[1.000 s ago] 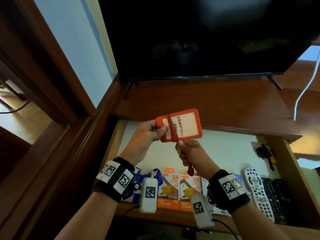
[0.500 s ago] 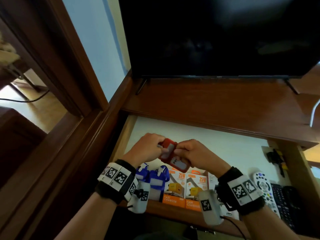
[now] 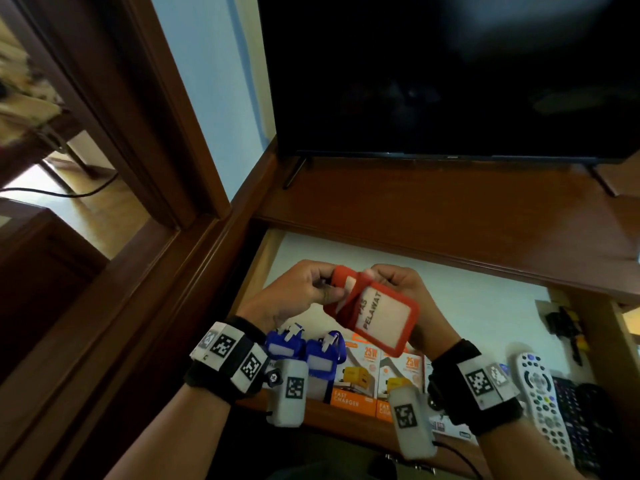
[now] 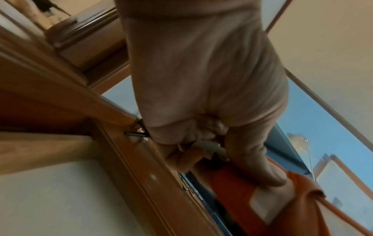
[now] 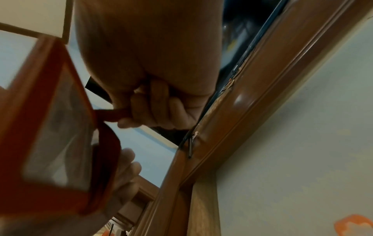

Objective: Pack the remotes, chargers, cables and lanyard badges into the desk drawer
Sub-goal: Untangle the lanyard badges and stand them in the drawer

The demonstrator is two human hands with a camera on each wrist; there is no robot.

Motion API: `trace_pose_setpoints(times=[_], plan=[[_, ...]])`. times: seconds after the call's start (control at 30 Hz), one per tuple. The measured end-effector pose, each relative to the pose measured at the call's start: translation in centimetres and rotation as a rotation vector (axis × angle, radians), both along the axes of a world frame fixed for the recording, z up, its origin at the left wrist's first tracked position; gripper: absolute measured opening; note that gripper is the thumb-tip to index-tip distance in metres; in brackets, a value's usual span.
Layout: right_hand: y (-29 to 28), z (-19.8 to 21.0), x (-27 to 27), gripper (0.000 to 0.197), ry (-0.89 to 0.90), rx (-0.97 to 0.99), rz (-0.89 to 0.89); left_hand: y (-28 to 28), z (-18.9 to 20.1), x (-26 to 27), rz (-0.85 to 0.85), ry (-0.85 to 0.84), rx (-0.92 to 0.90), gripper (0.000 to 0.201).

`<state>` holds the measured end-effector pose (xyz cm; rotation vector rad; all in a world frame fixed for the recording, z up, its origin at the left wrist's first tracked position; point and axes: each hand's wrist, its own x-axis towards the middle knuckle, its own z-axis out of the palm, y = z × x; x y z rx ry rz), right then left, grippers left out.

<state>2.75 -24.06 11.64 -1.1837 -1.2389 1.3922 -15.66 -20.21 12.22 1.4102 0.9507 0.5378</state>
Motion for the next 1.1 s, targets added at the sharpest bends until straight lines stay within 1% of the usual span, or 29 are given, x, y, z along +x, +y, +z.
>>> trace_pose_setpoints(times=[0.03, 0.1, 0.13, 0.2, 0.23, 0.27, 0.3, 0.37, 0.4, 0.43, 0.5, 0.57, 0.6, 0.63, 0.7, 0.73, 0.83, 0.9, 0.97, 1.07, 1.1], plan=[[0.1, 0.0, -0.1, 0.033, 0.062, 0.005, -0.006, -0.1, -0.1, 0.3, 0.033, -0.047, -0.006, 0.019], [0.2, 0.2, -0.3, 0.046, 0.208, -0.020, -0.023, -0.2, -0.4, 0.8, 0.085, -0.153, -0.025, 0.017], [0.3, 0.4, -0.4, 0.046, 0.280, -0.051, -0.036, -0.2, -0.4, 1.0, 0.106, -0.207, -0.026, 0.017], [0.3, 1.0, -0.4, 0.026, 0.419, -0.120, -0.027, -0.2, -0.5, 1.3, 0.143, -0.293, -0.017, 0.022], [0.4, 1.2, -0.4, 0.020, 0.481, -0.169, -0.031, -0.2, -0.5, 1.4, 0.158, -0.321, -0.014, 0.023], [0.3, 1.5, -0.5, 0.021, 0.522, -0.217, -0.033, -0.2, -0.5, 1.5, 0.169, -0.345, -0.010, 0.025], [0.3, 1.5, -0.5, 0.029, 0.541, -0.249, -0.034, -0.3, -0.4, 1.6, 0.175, -0.361, -0.006, 0.028], [0.4, 1.3, -0.4, 0.057, 0.566, -0.289, -0.045, -0.4, -0.4, 1.7, 0.182, -0.381, -0.005, 0.035], [0.3, 1.4, -0.5, 0.064, 0.560, -0.301, -0.066, -0.4, -0.4, 1.7, 0.188, -0.392, -0.008, 0.037], [0.2, 1.5, -0.5, 0.058, 0.560, -0.312, -0.091, -0.5, -0.5, 1.7, 0.193, -0.404, -0.010, 0.038], [0.0, 1.4, -0.4, 0.027, 0.595, -0.353, -0.142, -0.5, -0.6, 1.7, 0.192, -0.423, -0.004, 0.037], [-0.4, 1.4, -0.1, 0.009, 0.631, -0.372, -0.143, -0.6, -0.7, 1.7, 0.193, -0.414, -0.008, 0.033], [-0.5, 1.3, 0.0, 0.007, 0.613, -0.357, -0.141, -0.6, -0.7, 1.7, 0.199, -0.408, -0.023, 0.030], [-0.7, 1.2, 0.2, 0.016, 0.599, -0.363, -0.139, -0.7, -0.6, 1.7, 0.204, -0.406, -0.041, 0.028], [-1.1, 1.7, 0.3, 0.033, 0.628, -0.418, -0.137, -0.6, -0.8, 1.7, 0.204, -0.407, -0.074, 0.025], [-1.2, 2.1, 0.4, 0.037, 0.623, -0.420, -0.140, -0.6, -0.9, 1.8, 0.200, -0.405, -0.080, 0.024], [-1.3, 2.1, 0.4, 0.032, 0.599, -0.443, -0.196, -0.4, -1.2, 1.7, 0.198, -0.367, -0.076, 0.026], [-1.1, 1.7, 0.1, 0.028, 0.626, -0.512, -0.227, -0.4, -1.2, 1.7, 0.198, -0.342, -0.078, 0.025], [-1.0, 1.2, 0.1, 0.027, 0.653, -0.550, -0.218, -0.2, -1.2, 1.7, 0.198, -0.306, -0.077, 0.026], [-0.9, 0.0, 0.1, 0.027, 0.680, -0.570, -0.214, 0.1, -1.3, 1.4, 0.207, -0.237, -0.063, 0.015], [-1.0, -0.8, 0.3, 0.030, 0.650, -0.563, -0.216, 0.2, -1.4, 1.2, 0.202, -0.205, -0.053, 0.012]])
